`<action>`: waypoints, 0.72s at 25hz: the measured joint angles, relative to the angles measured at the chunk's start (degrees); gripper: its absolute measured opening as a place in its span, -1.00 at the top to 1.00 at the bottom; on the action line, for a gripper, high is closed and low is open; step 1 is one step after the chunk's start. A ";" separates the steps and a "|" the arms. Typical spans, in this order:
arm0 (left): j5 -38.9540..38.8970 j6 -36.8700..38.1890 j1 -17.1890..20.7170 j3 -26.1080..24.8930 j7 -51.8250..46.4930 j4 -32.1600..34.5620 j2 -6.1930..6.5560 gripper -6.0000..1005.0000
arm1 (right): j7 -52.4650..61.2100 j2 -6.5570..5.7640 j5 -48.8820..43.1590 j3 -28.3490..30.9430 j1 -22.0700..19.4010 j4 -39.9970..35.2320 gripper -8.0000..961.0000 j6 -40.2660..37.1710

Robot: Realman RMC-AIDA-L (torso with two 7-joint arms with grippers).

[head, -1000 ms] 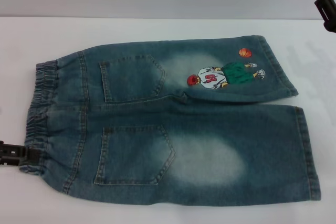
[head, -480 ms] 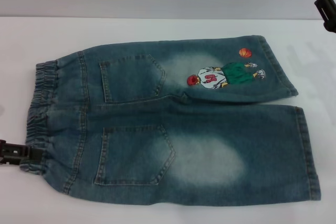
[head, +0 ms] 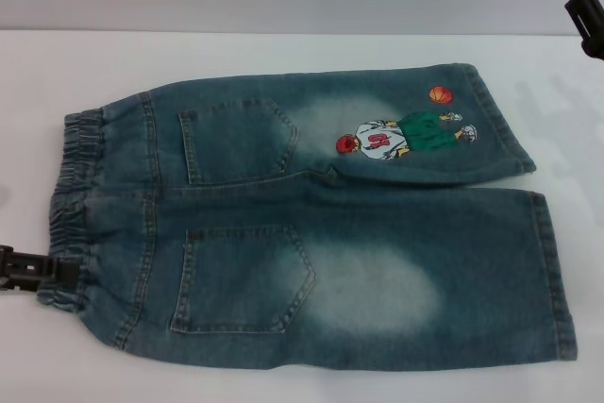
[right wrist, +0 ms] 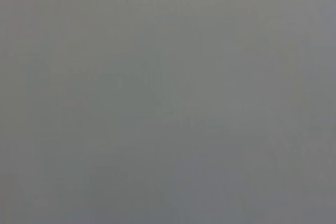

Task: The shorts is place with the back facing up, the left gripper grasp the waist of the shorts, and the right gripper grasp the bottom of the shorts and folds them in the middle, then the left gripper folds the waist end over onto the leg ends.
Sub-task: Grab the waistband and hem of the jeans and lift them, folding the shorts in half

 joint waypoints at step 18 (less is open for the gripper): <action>1.37 -0.65 -0.06 -0.12 -1.55 0.05 0.44 -0.62 | 0.00 0.00 -0.03 0.18 0.17 0.09 -0.19 -0.01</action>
